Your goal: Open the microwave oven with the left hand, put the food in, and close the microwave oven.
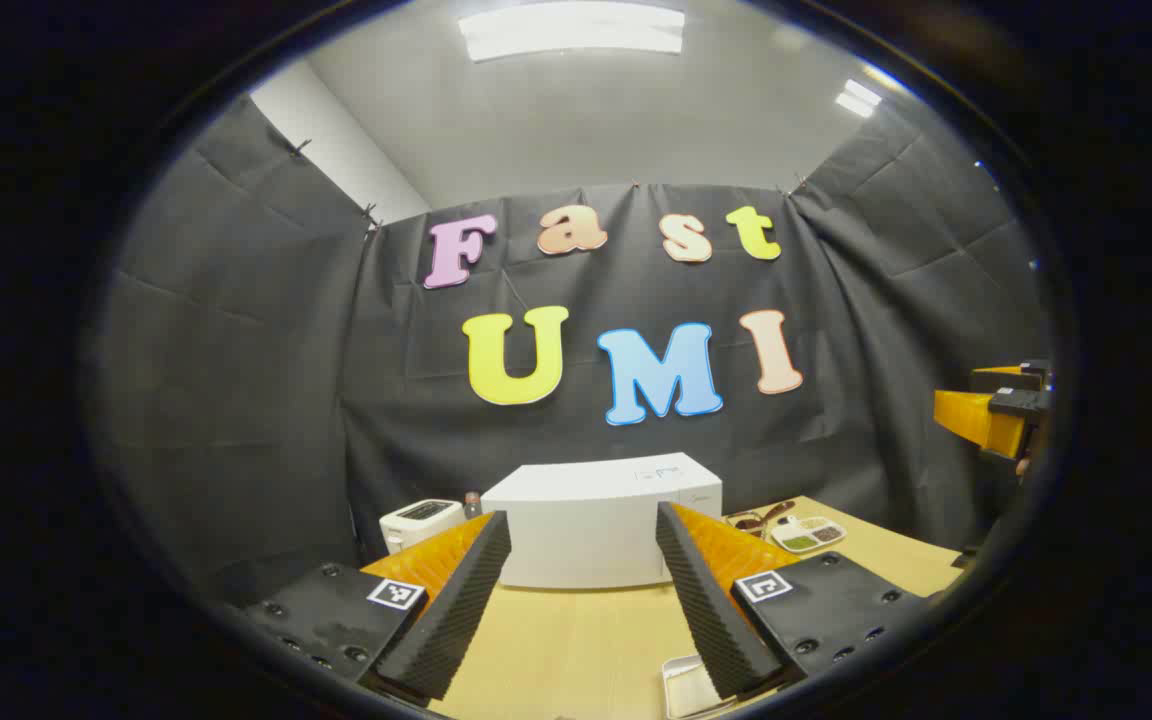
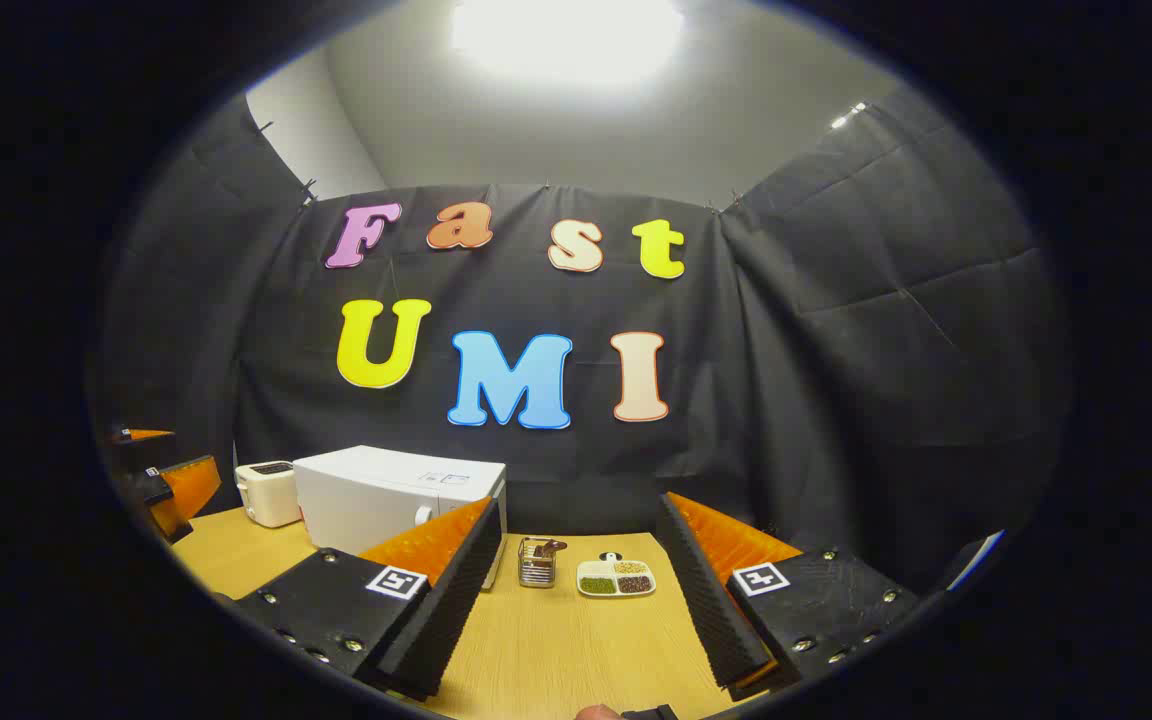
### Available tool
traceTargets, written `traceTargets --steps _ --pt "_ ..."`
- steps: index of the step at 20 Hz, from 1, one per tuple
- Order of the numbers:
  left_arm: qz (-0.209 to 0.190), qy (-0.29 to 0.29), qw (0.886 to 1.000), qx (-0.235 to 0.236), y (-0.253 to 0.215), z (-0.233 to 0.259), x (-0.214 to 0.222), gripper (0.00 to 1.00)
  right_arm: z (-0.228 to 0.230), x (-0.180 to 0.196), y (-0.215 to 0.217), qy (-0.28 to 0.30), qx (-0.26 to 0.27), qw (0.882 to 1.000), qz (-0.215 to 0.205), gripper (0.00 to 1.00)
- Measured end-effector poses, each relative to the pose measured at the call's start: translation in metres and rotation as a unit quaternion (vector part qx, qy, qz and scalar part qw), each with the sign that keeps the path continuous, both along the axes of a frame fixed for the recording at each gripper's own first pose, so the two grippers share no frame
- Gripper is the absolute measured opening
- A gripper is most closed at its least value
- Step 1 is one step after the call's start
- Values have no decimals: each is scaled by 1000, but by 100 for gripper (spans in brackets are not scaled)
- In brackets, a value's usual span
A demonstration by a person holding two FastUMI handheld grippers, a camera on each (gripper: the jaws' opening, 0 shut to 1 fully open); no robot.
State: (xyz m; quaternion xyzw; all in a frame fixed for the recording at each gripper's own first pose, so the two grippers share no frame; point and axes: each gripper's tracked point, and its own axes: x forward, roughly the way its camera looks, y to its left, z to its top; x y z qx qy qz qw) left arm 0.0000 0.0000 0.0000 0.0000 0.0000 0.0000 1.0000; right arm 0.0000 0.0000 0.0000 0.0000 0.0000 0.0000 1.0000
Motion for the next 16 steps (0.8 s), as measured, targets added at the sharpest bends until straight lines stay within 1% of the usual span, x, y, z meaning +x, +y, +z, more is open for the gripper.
traceTargets --steps 3,4,5,16 --pt "3 -1 1000 1 -2 3 -3 99 -2 -1 -2 1 0 1000 3 95" --pt "4 -2 1000 2 -2 3 -5 95 -2 -1 -2 1 1 1000 4 95" --pt "5 -2 1000 3 -4 4 -6 99 -2 -1 -3 1 2 1000 6 95" --pt "22 -4 1000 15 -29 11 -16 99 -6 -2 -23 -4 12 999 32 95"
